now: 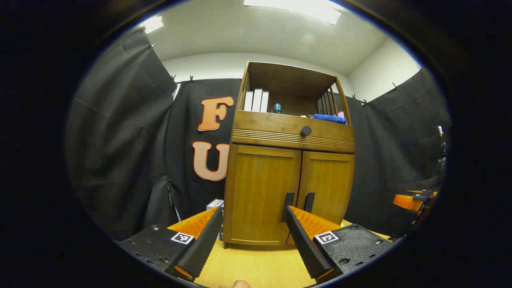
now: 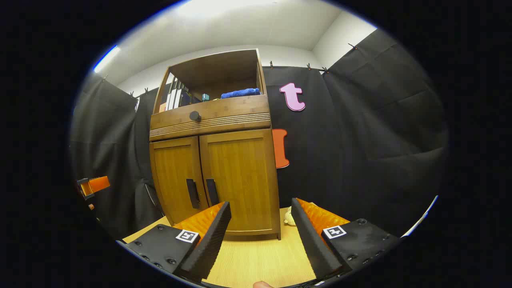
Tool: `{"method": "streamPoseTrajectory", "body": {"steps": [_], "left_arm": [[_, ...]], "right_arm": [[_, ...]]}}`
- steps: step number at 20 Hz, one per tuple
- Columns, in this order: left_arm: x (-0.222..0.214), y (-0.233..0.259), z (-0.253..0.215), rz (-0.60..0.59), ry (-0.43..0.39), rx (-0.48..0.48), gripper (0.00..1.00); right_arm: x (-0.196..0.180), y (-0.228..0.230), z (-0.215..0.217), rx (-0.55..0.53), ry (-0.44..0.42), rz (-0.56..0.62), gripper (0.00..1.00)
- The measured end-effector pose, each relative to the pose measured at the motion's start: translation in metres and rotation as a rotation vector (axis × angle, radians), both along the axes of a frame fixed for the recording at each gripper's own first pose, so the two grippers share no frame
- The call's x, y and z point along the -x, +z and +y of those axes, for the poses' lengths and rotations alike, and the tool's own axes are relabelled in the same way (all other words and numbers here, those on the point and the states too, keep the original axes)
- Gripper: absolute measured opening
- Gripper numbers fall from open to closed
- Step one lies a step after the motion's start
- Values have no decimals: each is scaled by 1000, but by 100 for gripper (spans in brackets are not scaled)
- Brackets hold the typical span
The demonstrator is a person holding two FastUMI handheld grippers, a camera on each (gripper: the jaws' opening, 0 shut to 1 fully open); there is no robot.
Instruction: Open the right door of the double-door shoe cabinet with the right hand, and open the left door with the left hand.
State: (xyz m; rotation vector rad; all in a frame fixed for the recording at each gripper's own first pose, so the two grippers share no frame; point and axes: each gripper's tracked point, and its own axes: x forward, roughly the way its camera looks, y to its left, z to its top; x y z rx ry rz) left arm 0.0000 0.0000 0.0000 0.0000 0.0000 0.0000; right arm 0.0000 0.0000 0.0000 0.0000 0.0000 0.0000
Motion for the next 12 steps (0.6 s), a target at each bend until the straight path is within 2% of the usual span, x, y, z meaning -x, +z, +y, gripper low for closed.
{"method": "streamPoseTrajectory", "body": {"steps": [1,3,7,8,12], "left_arm": [[-1,0,1,-1,2,-4,97],[-2,-1,3,2,2,-10,94],[-7,-8,9,20,4,-14,98],[-8,-9,11,21,6,-16,95],[-15,-15,17,25,11,-4,97]], "right_arm": [[-1,0,1,-1,0,3,89],[-3,-2,2,-3,0,9,89],[-8,-7,5,-3,-6,30,89],[-9,-7,5,2,-9,32,98],[-10,-5,8,16,-16,30,98]]}}
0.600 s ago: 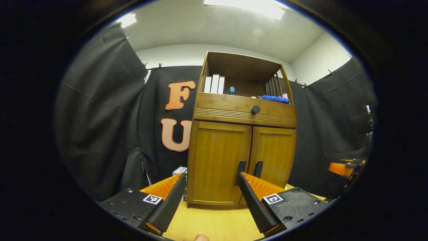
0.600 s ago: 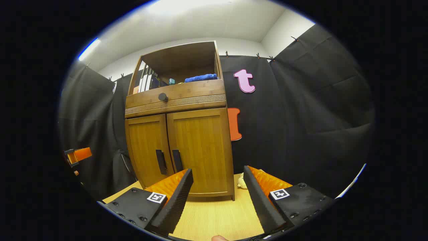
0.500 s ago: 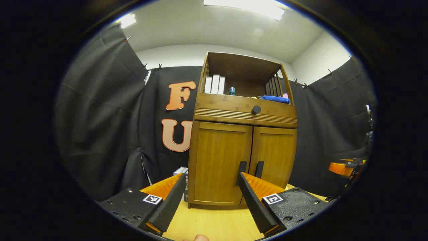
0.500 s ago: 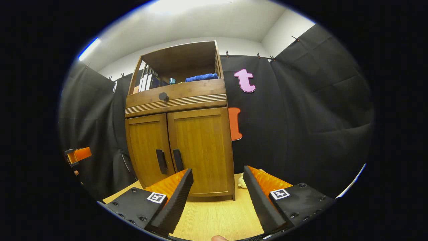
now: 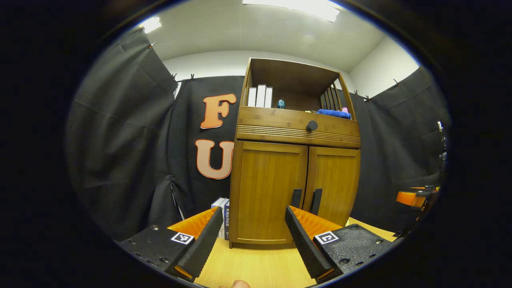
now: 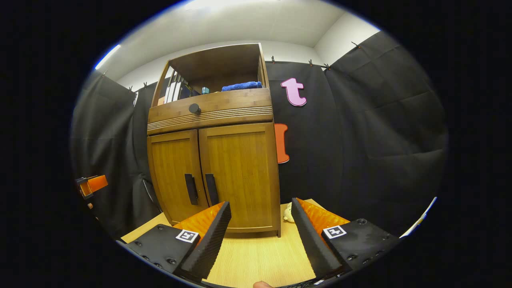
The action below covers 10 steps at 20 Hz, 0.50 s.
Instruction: Open the right door of the double-door shoe cabinet with the right hand, and open the left door with the left hand.
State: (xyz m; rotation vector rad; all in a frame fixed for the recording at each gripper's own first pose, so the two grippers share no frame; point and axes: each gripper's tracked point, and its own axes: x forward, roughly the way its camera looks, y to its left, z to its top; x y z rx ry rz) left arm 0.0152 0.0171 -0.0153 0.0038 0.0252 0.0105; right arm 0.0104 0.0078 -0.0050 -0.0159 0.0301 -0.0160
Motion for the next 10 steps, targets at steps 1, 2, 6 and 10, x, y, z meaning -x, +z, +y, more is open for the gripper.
{"method": "streamPoseTrajectory", "body": {"steps": [1,2,6,10], "left_arm": [[-1,-3,0,5,-3,8,94],[-1,-6,0,10,-6,14,94],[-5,-7,4,12,3,15,92],[-2,0,6,-15,8,0,92]], "right_arm": [[-1,0,1,0,0,-1,98],[-1,0,2,-1,1,-2,97],[-1,2,4,0,1,-15,98],[-4,7,4,11,-7,-38,98]]}}
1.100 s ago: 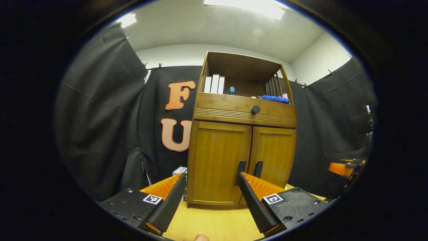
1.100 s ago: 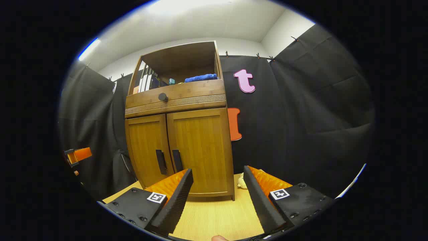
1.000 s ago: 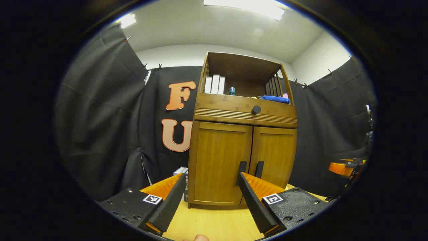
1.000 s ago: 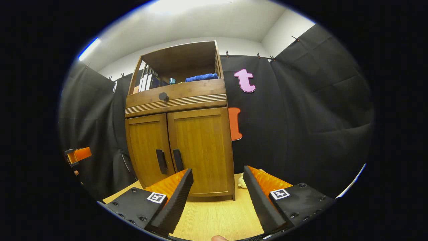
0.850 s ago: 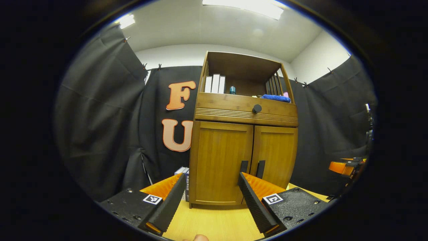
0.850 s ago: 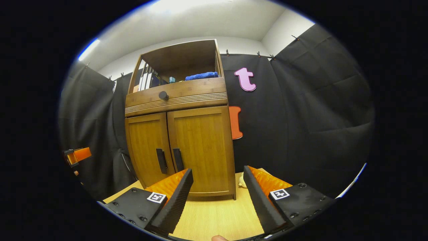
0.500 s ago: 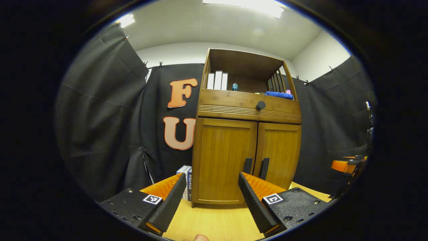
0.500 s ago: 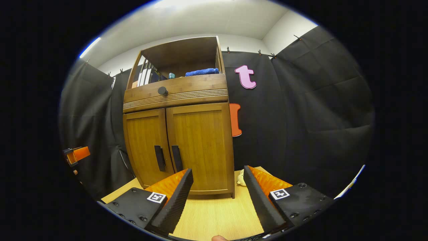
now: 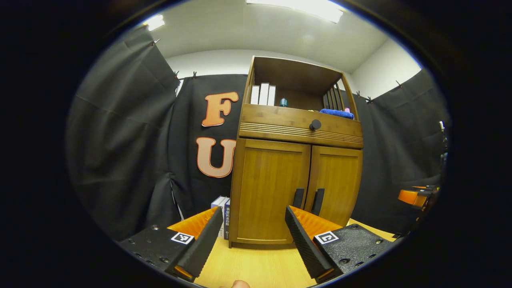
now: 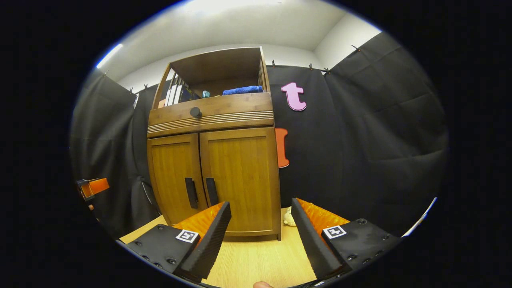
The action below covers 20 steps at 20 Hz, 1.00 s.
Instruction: Open the right door of the double-door shoe cabinet with the right hand, and open the left door with the left hand.
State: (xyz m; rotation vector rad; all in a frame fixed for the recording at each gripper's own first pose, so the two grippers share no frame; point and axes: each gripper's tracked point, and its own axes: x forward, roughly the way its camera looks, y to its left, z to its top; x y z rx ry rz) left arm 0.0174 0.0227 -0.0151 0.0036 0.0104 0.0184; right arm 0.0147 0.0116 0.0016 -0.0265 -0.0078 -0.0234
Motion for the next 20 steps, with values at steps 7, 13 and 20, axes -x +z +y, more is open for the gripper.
{"method": "streamPoseTrajectory", "body": {"steps": [7,13,20], "left_arm": [[0,0,5,-4,8,-13,97],[-3,-2,17,-6,30,-29,92],[-9,-4,25,-9,42,-41,92]], "right_arm": [[-21,-7,18,-11,31,12,89],[-58,-20,39,-22,57,20,98],[-100,-38,60,-32,79,47,98]]}}
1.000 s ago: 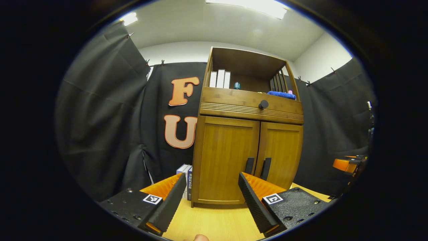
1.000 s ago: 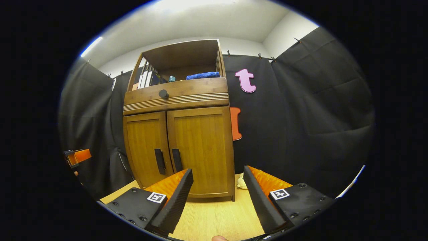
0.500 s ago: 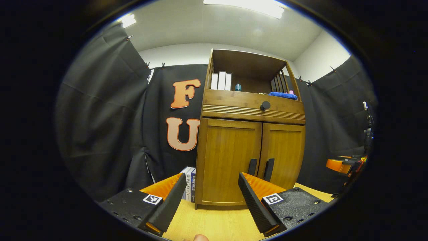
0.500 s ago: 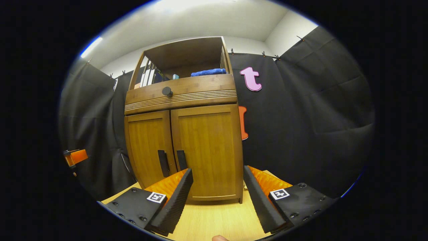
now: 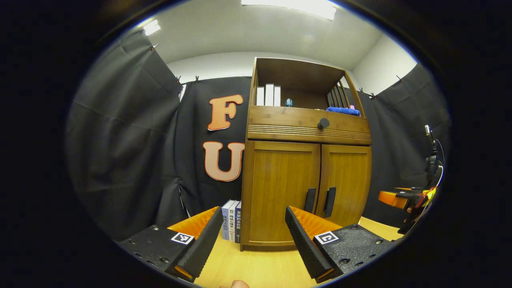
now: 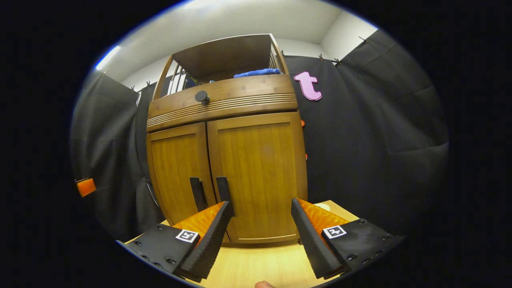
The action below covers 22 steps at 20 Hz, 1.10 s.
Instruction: Open the right door of the double-door shoe cabinet with the right hand, and open the left door with the left hand.
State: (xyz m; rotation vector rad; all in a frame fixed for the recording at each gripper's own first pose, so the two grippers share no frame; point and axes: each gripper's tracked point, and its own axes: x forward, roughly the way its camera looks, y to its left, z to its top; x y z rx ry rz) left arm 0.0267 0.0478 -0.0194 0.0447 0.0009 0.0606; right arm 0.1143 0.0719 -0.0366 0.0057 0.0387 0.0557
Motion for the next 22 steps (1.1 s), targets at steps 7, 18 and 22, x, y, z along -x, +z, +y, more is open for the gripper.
{"method": "streamPoseTrajectory", "body": {"steps": [7,18,22], "left_arm": [[-7,-9,8,11,9,6,92],[-26,-28,25,37,33,22,97],[-28,-34,43,40,70,13,94]], "right_arm": [[-38,-24,23,3,26,35,98],[-112,-53,51,7,33,38,89],[-137,-70,60,-4,37,63,98]]}}
